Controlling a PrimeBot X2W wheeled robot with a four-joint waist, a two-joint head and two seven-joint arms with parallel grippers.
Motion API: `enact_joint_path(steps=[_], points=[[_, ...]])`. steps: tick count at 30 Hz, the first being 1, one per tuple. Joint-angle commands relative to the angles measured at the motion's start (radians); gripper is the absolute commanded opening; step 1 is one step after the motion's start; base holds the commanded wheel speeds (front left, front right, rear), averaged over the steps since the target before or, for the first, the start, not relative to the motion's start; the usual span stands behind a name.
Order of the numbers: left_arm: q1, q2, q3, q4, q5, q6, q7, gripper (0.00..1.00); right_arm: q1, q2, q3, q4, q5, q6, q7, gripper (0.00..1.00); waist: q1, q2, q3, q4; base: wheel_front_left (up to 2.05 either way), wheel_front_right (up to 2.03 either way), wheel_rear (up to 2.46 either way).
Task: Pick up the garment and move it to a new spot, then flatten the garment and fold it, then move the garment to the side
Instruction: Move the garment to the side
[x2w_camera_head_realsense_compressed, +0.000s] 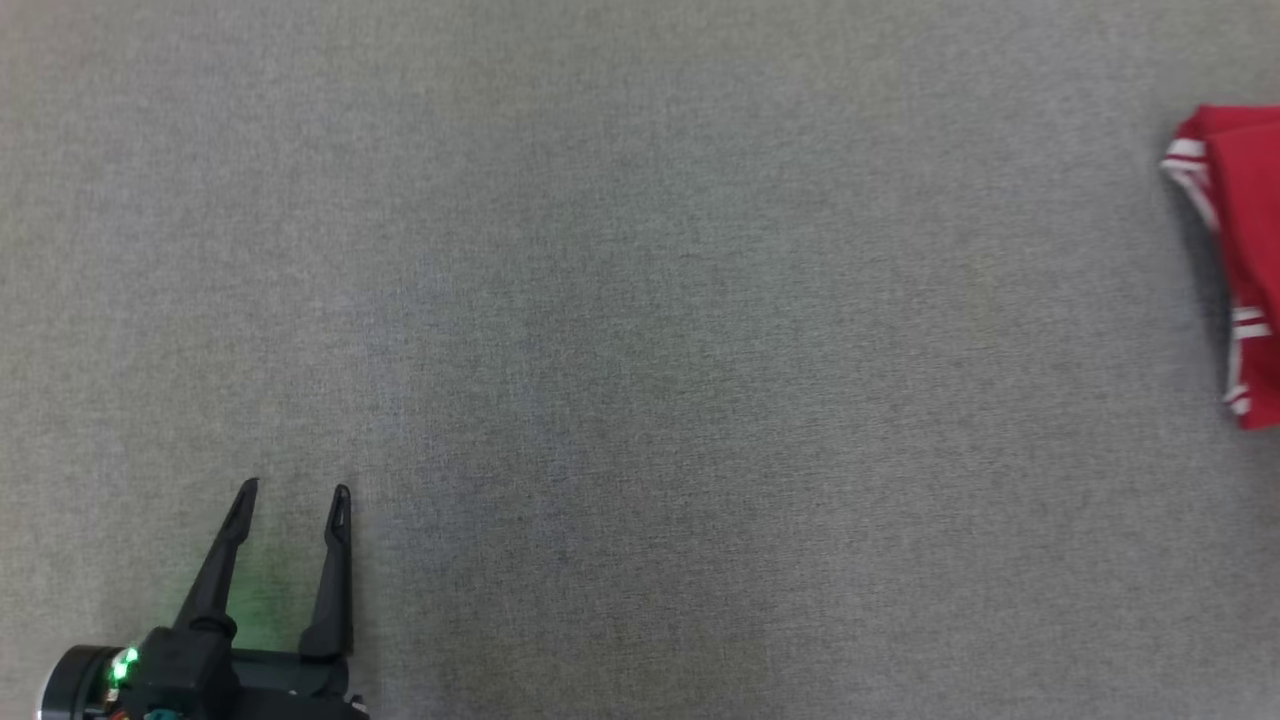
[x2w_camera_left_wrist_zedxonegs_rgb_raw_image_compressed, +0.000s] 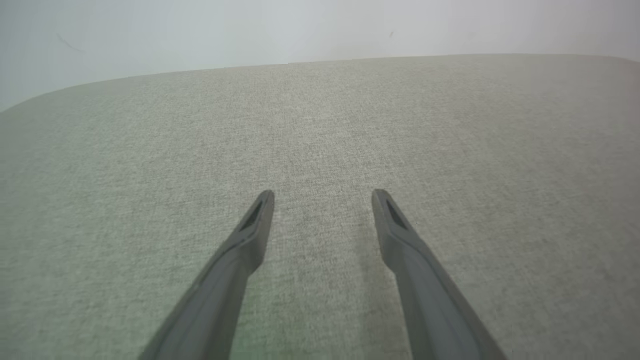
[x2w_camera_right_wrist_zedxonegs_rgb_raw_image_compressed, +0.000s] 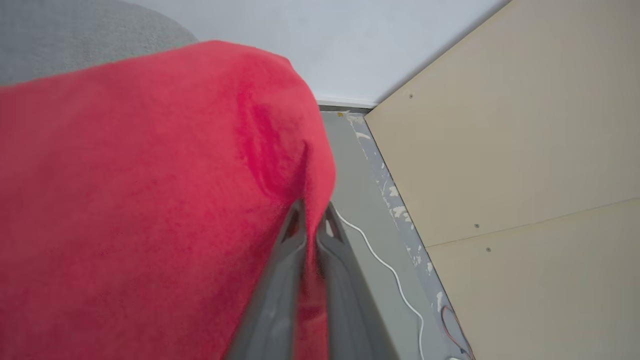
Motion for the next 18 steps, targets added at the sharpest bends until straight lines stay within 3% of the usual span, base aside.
enact_joint_path(steps=[1,3,4,5,11,18], points=[[-0.012,0.012,-0.001,-0.009,0.007,0.002,-0.003,1.0,0.007,-0.006,-0.033,0.019,-0.042,-0.003,-0.037,0.0,0.0,-0.0002,0.027,0.017,0.0,0.0,0.0],[-0.014,0.018,-0.002,-0.016,0.006,0.002,-0.003,1.0,-0.001,0.015,-0.052,0.038,-0.06,-0.003,-0.088,0.05,0.0,-0.0002,0.033,0.018,0.0,0.0,0.0],[-0.015,0.025,-0.005,-0.022,0.012,0.002,-0.003,1.0,0.002,0.021,-0.057,0.052,-0.078,-0.003,-0.1,0.38,0.0,-0.0002,0.035,0.017,0.0,0.0,0.0],[-0.016,0.025,-0.01,-0.024,0.016,0.002,-0.003,1.0,-0.001,0.029,-0.072,0.057,-0.08,-0.003,-0.119,1.0,0.0,-0.0002,0.036,0.016,0.0,0.0,0.0],[-0.019,0.024,-0.017,-0.045,0.035,0.009,-0.003,1.0,-0.004,0.111,-0.122,0.045,-0.12,-0.003,-0.247,1.0,0.0,-0.0002,0.015,0.008,0.0,0.0,0.0],[0.008,-0.01,0.005,-0.062,0.025,0.03,-0.003,1.0,0.063,0.198,-0.036,-0.05,-0.075,-0.003,-0.455,1.0,0.0,-0.0002,-0.077,0.013,0.0,0.0,0.0]])
